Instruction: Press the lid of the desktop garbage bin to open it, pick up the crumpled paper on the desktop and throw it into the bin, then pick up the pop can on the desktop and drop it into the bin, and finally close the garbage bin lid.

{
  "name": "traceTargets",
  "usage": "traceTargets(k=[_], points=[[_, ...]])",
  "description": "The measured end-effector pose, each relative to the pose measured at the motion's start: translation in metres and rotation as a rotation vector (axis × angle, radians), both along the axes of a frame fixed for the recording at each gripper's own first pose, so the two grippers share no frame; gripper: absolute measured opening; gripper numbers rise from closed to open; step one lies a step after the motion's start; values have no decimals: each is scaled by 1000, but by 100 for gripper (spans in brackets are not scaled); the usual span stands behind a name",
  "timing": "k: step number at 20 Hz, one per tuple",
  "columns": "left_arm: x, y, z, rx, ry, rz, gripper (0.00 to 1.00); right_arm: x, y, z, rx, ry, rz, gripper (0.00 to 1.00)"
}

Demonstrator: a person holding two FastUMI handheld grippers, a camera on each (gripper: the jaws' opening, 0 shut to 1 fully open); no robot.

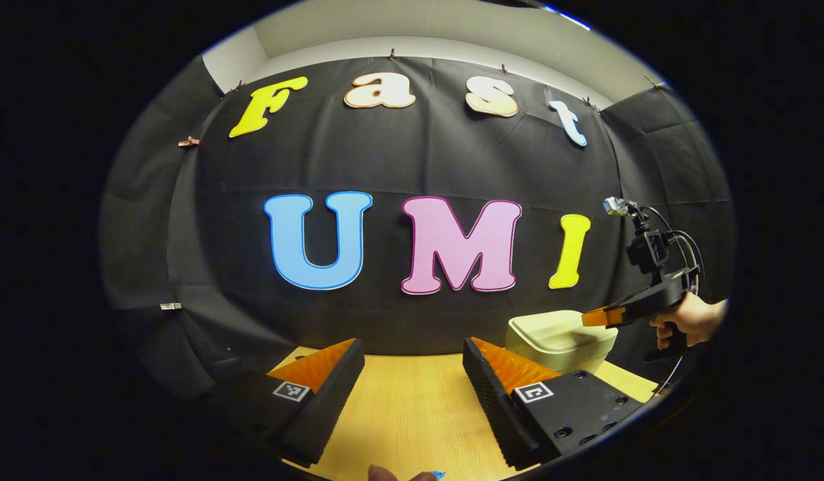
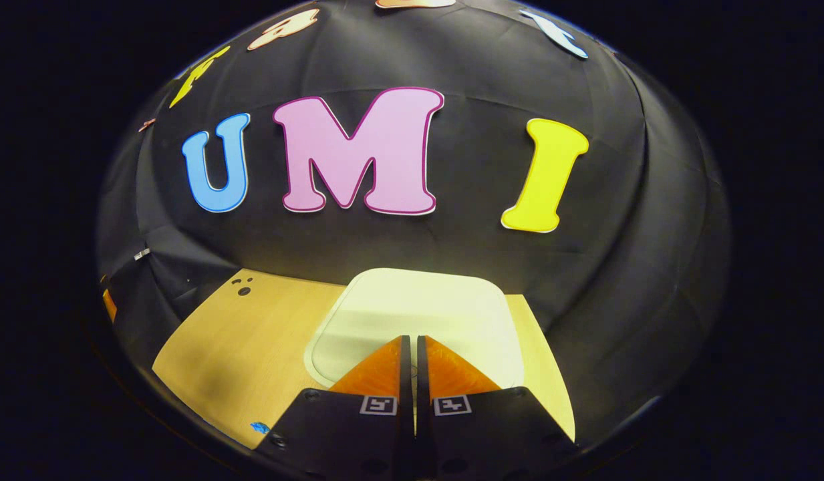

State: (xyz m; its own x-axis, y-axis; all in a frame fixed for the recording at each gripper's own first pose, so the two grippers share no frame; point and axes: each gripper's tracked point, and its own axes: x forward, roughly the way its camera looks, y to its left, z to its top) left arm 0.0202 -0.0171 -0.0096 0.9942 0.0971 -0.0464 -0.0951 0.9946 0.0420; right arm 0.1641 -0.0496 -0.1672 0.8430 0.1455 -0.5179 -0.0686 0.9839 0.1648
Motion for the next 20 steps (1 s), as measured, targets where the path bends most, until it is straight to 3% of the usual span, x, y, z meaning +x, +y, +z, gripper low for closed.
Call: traceTargets(k=[7,20], points=[[2,4,-4,-8,14,12,95,-3,6,-17,-7,58,25,5],[3,3,-6,-13,17,13,95,-3,5,-22,-16,55,20,6]])
